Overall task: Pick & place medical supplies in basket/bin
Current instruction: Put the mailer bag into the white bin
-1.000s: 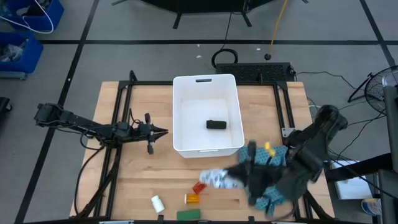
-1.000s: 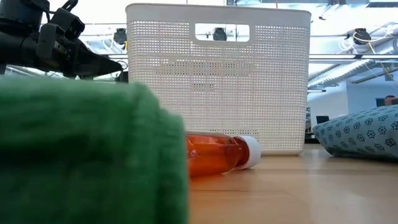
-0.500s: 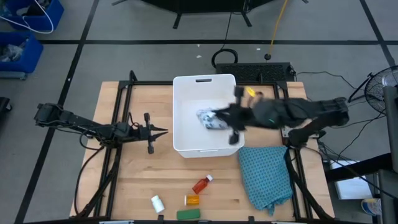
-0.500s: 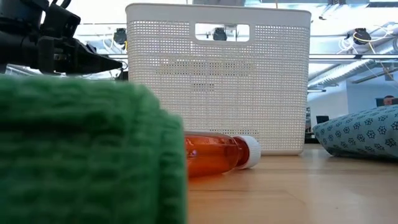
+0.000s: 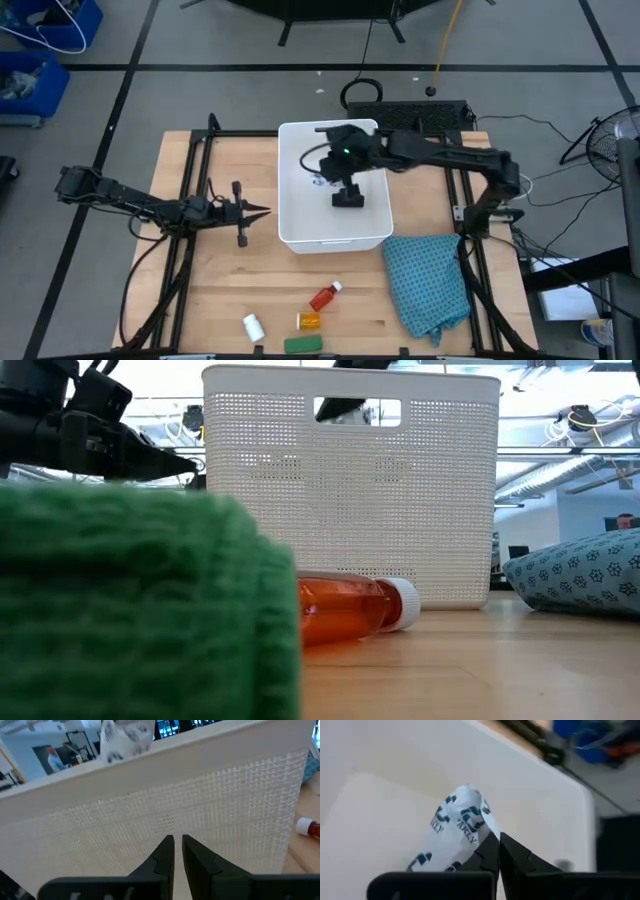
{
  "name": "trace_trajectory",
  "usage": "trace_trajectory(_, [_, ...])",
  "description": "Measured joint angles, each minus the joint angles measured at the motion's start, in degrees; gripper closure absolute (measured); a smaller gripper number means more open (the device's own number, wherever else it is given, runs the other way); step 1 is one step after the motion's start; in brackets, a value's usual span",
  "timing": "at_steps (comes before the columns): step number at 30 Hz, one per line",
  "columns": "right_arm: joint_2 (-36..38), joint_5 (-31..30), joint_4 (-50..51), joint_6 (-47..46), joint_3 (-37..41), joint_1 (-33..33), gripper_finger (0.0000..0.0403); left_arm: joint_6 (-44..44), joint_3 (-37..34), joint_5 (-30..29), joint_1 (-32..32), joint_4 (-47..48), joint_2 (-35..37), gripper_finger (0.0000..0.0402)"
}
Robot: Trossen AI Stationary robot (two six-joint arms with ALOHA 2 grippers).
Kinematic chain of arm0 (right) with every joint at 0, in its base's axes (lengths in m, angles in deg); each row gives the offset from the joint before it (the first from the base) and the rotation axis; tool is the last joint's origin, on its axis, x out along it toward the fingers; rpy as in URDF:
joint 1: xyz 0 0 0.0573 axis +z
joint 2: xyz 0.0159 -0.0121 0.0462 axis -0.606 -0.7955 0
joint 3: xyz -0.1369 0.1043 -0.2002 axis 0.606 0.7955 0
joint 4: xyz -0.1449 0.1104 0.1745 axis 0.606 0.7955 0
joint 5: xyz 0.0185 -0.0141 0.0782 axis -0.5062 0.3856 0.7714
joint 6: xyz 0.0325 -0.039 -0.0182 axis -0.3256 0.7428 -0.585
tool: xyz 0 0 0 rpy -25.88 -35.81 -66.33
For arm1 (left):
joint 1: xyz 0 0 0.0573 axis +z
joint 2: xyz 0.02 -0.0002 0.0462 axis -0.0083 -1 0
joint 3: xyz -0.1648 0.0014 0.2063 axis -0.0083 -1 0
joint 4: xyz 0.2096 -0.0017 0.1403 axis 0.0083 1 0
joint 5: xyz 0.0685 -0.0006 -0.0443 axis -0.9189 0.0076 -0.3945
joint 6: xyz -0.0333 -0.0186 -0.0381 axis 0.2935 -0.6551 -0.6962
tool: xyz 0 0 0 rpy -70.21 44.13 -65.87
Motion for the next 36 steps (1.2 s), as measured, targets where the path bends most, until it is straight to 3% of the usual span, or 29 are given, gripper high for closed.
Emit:
trace_trajectory(3, [-2.4, 4.4, -3.0, 1.4, 0.8, -2.3, 0.0403, -1.7, 0.0, 0.0, 0.0, 1.4, 0.0, 0.0360])
trace_trajectory(11, [-7.6, 2.9, -12.8, -0.4, 6.3, -4.4, 0.0403, -4.2, 0.0, 0.0, 0.0, 2.1, 0.0, 0.0360])
trace_trajectory(16, [-10.1, 3.1, -13.3, -1.6, 10.0, -4.1, 0.0403, -4.2, 0.0, 0.0, 0.0, 2.2, 0.0, 0.0360])
trace_trajectory(24, [-10.0, 3.5, -18.3, -2.4, 18.1, -2.7, 0.0403, -3.9, 0.0, 0.0, 0.0, 2.5, 0.0, 0.0360])
trace_trajectory(36, [-9.9, 9.6, -26.3, -7.4, 22.9, -2.7, 0.0403, -3.8, 0.0, -0.1, 0.0, 2.0, 0.0, 0.0360])
